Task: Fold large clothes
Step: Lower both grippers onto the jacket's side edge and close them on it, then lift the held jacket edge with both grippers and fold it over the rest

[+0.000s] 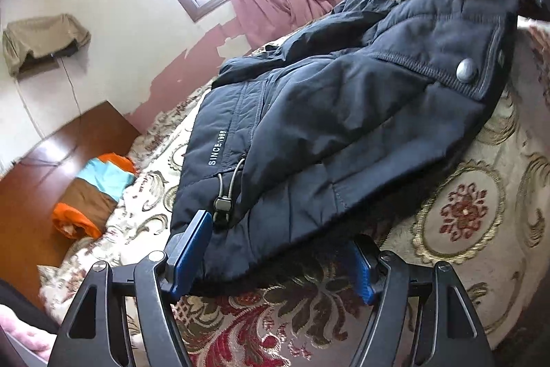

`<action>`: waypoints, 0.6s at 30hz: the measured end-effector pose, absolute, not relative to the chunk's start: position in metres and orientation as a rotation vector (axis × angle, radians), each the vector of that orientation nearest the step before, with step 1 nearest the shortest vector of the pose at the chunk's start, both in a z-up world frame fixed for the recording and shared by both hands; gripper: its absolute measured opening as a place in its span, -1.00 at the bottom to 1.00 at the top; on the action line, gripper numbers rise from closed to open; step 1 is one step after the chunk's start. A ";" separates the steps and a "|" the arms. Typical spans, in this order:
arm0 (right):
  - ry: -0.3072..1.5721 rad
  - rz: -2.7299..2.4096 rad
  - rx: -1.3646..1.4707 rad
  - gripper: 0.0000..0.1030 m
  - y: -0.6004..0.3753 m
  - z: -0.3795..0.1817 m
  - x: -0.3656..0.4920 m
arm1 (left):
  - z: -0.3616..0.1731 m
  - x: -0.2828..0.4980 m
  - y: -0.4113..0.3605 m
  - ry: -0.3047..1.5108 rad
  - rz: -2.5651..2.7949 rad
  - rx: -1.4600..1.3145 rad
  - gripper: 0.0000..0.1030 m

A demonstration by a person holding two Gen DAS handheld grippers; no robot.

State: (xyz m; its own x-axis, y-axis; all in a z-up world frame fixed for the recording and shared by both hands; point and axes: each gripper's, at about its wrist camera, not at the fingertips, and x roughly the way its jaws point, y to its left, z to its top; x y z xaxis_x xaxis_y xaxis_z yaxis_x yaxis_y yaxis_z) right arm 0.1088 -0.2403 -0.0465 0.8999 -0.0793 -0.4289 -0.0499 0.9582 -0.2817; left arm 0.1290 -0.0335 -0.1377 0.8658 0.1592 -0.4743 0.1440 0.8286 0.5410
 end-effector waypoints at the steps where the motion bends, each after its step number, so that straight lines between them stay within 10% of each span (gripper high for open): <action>1: 0.452 -0.020 -0.287 -0.01 -0.241 -0.048 0.108 | -0.139 0.131 -0.034 0.534 0.027 0.610 0.33; 4: 0.462 -0.032 -0.261 -0.01 -0.249 -0.041 0.113 | -0.141 0.138 -0.030 0.564 0.057 0.598 -0.15; 9: 0.501 -0.058 -0.210 -0.03 -0.260 -0.054 0.109 | -0.136 0.138 -0.025 0.554 0.052 0.575 -0.38; 12: 0.522 -0.018 -0.205 -0.36 -0.261 -0.060 0.111 | -0.130 0.135 -0.026 0.542 0.016 0.557 -0.72; 18: 0.500 0.010 -0.165 -0.68 -0.268 -0.052 0.108 | -0.102 0.134 -0.016 0.543 -0.005 0.418 -0.83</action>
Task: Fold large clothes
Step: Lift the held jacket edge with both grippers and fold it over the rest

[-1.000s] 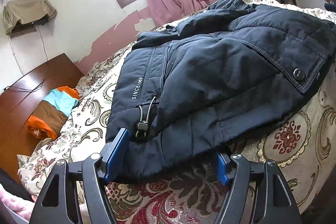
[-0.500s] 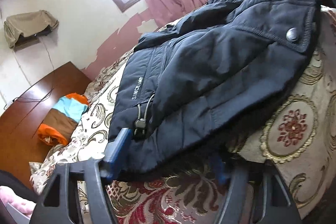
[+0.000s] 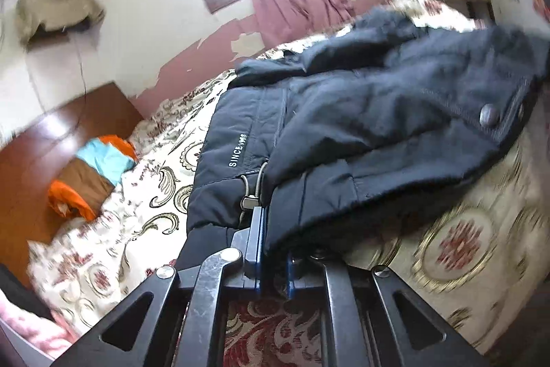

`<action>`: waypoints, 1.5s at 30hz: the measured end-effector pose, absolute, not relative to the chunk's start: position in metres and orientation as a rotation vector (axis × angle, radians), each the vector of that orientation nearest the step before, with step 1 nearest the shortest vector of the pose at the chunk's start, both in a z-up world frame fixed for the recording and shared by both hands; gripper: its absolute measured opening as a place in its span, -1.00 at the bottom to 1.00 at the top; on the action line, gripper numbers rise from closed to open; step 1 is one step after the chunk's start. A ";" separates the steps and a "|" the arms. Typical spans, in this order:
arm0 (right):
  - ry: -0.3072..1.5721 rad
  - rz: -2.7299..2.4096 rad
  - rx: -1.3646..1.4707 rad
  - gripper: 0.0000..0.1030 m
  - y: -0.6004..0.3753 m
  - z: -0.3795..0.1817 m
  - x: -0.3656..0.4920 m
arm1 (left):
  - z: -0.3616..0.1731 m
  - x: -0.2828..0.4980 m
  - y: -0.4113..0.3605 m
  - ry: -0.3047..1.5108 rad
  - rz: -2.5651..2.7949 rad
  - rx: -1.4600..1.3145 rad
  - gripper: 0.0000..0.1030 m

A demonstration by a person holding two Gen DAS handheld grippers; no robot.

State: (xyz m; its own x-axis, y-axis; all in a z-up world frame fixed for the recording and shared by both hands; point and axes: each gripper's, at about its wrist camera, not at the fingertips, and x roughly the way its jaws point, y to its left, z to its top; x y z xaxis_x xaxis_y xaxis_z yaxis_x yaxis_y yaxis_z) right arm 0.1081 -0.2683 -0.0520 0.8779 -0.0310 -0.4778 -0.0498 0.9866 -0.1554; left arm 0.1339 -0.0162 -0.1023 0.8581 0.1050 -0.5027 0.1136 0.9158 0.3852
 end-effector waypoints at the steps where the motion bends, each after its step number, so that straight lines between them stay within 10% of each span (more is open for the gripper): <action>1: 0.494 0.010 -0.160 -0.73 -0.269 -0.050 0.107 | -0.095 0.132 -0.014 0.534 -0.012 0.384 -0.85; 28: 0.185 -0.017 -0.163 -0.83 -0.261 0.067 -0.018 | 0.036 0.006 -0.007 0.291 -0.057 0.236 -0.88; 45: 0.090 -0.059 -0.355 -0.84 -0.253 0.119 0.112 | 0.098 0.143 -0.044 0.204 -0.032 0.387 -0.88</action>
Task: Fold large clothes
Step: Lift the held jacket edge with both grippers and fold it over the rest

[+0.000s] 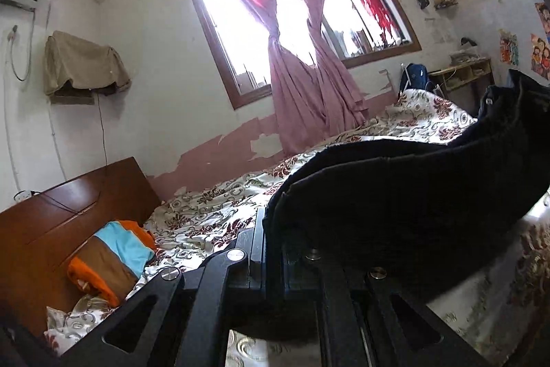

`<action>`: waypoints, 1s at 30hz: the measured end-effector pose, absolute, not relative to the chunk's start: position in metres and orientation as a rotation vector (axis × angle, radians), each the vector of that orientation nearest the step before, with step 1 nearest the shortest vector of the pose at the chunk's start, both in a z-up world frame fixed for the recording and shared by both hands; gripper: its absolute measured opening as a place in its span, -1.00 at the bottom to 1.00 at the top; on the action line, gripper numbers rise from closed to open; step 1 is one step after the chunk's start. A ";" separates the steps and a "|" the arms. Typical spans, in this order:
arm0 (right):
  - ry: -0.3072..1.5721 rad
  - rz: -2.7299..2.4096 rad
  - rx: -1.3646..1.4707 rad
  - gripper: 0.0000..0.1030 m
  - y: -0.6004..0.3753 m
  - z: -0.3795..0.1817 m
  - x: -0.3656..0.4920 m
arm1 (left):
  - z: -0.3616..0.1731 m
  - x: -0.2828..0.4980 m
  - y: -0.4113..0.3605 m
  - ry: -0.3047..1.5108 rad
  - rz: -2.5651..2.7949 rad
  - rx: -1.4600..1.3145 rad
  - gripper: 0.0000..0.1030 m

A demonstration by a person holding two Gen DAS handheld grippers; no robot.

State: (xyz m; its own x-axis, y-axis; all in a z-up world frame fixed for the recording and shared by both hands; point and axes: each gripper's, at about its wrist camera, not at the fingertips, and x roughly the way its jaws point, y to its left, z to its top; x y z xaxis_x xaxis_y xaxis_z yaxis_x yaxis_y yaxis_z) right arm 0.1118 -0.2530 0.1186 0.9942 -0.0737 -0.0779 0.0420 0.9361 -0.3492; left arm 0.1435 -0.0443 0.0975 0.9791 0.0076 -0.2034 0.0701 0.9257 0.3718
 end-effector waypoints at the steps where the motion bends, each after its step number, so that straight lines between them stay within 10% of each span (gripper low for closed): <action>1: 0.090 -0.054 -0.363 -0.84 -0.253 0.123 0.123 | 0.101 0.154 -0.046 0.214 -0.031 0.389 -0.88; 30: 0.402 -0.069 -0.153 -0.98 -0.327 0.054 0.342 | 0.037 0.451 -0.100 0.438 0.111 0.331 -0.89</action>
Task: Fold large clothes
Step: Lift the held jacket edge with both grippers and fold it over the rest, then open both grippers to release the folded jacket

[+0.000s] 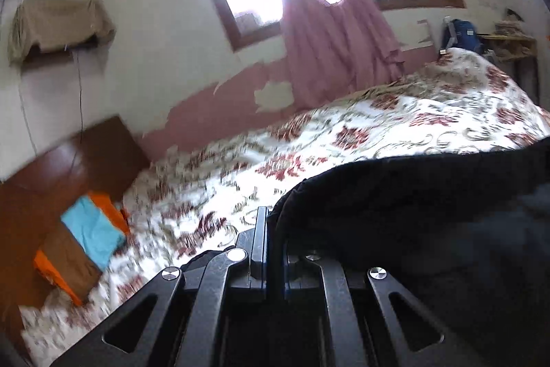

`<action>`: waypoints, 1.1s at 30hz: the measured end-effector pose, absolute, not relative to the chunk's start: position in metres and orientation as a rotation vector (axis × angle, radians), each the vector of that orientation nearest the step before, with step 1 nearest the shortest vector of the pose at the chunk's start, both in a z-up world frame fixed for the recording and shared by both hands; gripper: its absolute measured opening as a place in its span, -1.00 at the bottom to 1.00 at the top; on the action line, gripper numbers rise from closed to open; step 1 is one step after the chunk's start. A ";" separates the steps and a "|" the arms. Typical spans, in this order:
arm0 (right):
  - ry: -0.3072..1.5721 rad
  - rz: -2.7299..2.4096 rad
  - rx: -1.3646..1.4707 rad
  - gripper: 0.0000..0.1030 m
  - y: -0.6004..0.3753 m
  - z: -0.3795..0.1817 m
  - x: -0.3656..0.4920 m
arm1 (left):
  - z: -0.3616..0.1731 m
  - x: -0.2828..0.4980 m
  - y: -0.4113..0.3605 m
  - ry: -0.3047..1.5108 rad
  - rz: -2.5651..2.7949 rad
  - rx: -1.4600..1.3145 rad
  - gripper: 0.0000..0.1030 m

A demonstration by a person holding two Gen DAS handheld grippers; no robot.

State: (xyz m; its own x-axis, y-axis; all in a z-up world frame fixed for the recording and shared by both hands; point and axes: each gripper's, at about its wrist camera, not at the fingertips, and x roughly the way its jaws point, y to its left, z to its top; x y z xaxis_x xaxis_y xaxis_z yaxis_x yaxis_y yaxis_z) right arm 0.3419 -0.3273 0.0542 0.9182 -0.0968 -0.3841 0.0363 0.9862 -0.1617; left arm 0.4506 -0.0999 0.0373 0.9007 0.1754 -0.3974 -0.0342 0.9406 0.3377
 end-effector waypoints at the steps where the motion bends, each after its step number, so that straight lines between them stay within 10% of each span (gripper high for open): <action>1: 0.426 -0.057 -0.153 -0.98 -0.327 0.047 0.346 | 0.031 0.463 -0.096 0.465 0.127 0.305 -0.89; 18: 0.612 -0.017 -0.134 -0.68 -0.331 -0.019 0.383 | 0.000 0.516 -0.053 0.653 -0.040 -0.001 -0.73; 21: 0.574 -0.011 -0.101 0.03 -0.335 -0.013 0.376 | 0.008 0.506 -0.040 0.637 -0.073 -0.065 -0.40; 24: 0.544 0.023 -0.057 0.17 -0.337 -0.007 0.367 | 0.020 0.489 -0.029 0.557 -0.066 -0.104 0.88; 33: 0.553 0.164 -0.063 0.48 -0.315 -0.010 0.341 | 0.023 0.421 -0.033 0.501 -0.192 -0.049 0.97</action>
State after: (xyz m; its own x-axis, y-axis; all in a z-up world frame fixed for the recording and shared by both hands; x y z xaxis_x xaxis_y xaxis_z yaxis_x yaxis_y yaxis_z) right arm 0.3409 -0.3148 -0.0096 0.8380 0.1384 -0.5278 -0.1722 0.9849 -0.0152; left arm 0.4207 -0.0330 0.0226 0.8593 -0.1948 -0.4729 0.1708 0.9808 -0.0936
